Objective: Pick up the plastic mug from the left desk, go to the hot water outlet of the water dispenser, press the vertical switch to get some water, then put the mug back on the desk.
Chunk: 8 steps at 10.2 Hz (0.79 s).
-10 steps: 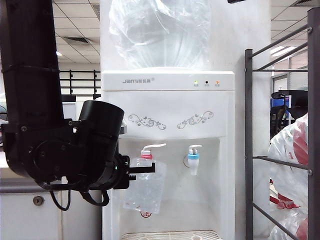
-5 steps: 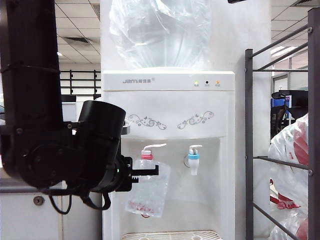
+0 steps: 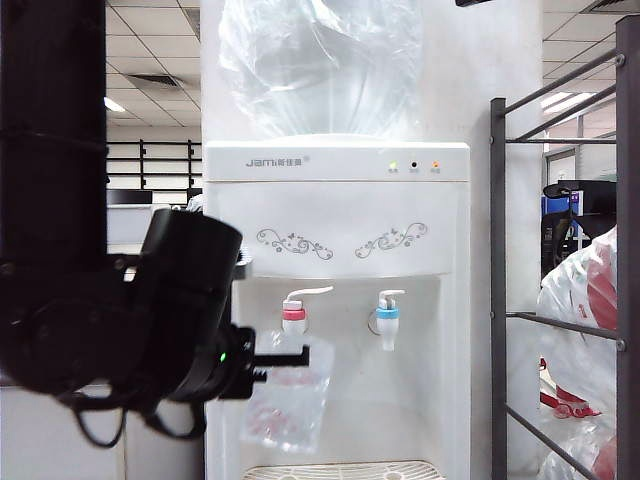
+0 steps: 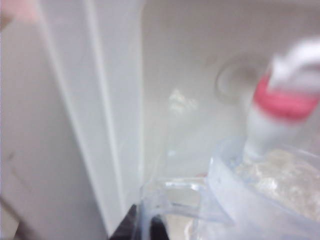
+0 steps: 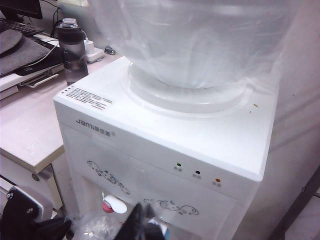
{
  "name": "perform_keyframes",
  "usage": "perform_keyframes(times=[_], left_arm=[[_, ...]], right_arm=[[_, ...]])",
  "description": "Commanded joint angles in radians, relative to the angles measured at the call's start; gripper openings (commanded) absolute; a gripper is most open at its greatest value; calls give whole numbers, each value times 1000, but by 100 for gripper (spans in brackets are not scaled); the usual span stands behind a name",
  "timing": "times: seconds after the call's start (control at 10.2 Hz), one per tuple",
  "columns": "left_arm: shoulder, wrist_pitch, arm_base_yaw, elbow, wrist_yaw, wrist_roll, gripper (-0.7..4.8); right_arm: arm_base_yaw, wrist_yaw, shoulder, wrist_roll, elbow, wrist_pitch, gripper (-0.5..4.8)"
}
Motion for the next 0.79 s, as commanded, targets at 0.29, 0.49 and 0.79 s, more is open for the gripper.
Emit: perform_keyframes(times=[0.29, 0.49, 0.79], left_arm=[[-12, 54, -27, -41, 23, -54, -5], [-12, 84, -45, -55, 11, -53, -5], [-33, 239, -62, -64, -31, -11, -5]], right_arm=[[1, 0, -2, 4, 3, 13, -1], [1, 0, -2, 4, 3, 13, -1], [1, 0, -2, 4, 3, 13, -1]])
